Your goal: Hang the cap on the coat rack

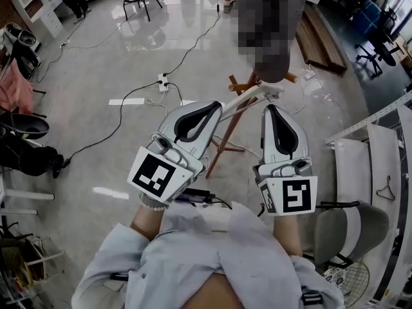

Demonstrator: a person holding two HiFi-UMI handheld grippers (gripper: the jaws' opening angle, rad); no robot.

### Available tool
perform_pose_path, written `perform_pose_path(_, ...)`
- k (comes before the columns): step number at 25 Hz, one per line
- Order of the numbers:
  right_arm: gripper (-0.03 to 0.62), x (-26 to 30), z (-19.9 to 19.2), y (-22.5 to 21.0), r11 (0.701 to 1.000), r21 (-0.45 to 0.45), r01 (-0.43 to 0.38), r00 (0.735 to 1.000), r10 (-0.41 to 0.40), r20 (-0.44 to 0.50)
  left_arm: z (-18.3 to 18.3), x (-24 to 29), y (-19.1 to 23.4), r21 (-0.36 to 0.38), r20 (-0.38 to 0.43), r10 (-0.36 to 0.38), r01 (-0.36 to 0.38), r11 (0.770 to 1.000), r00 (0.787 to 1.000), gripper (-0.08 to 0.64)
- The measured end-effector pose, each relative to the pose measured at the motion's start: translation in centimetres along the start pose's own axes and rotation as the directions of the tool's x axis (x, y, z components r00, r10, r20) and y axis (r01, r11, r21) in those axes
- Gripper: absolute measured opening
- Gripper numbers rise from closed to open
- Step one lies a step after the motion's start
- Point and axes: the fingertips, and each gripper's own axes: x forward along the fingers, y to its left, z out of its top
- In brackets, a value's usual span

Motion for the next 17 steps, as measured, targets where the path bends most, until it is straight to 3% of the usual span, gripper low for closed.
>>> perform_pose_path(17,0.006,0.61,-0.32,0.18,1.000,0.003,-0.003,1.000,0.003,-0.009,-0.18,0.17,0.52,-0.006,-0.001,0.001,-0.001,1.000,1.000,0.003)
